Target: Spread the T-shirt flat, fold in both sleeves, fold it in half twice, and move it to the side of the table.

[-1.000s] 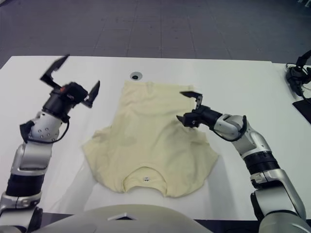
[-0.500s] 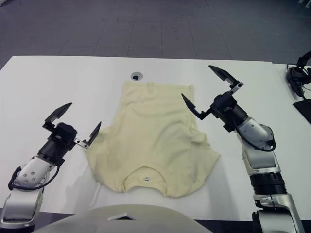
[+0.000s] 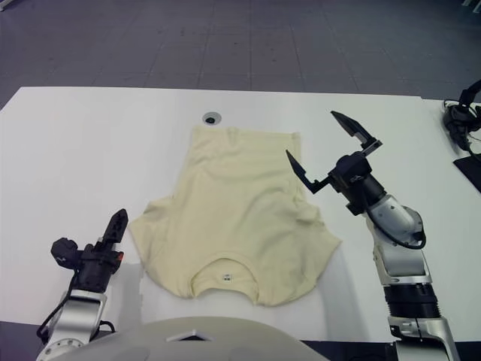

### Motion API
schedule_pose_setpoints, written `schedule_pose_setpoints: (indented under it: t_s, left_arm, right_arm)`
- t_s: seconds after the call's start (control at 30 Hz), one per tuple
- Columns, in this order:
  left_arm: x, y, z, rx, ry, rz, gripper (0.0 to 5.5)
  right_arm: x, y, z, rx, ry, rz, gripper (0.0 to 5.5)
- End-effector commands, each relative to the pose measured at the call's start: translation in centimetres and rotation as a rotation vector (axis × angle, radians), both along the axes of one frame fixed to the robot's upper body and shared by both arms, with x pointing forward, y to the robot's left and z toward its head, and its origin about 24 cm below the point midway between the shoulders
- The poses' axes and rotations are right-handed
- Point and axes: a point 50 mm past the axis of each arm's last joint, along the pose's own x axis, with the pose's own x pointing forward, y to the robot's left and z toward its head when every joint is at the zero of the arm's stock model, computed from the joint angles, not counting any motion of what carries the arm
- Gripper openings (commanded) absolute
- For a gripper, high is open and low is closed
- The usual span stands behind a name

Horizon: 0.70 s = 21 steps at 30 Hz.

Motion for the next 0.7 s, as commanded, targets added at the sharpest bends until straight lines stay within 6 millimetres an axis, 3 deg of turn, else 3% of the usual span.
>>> schedule_pose_setpoints:
  t_s: [0.03, 0.47, 0.7]
  left_arm:
    - [-0.9, -0.4, -2.2, -0.004, 0.164, -0.021, 4.27]
    - [-0.9, -2.2, -2.3, -0.024, 0.16, -0.142, 2.02]
    - [-1.0, -0.8, -3.0, 0.032, 0.207, -0.06, 0.83]
  right_arm:
    - [-0.1, 0.1, 0.0, -0.012, 0.004, 0.008, 5.4]
    - [0.0, 0.4, -0.2, -0.054, 0.013, 0.018, 5.4]
    - [0.0, 0.3, -0.4, -0.06, 0.016, 0.011, 5.4]
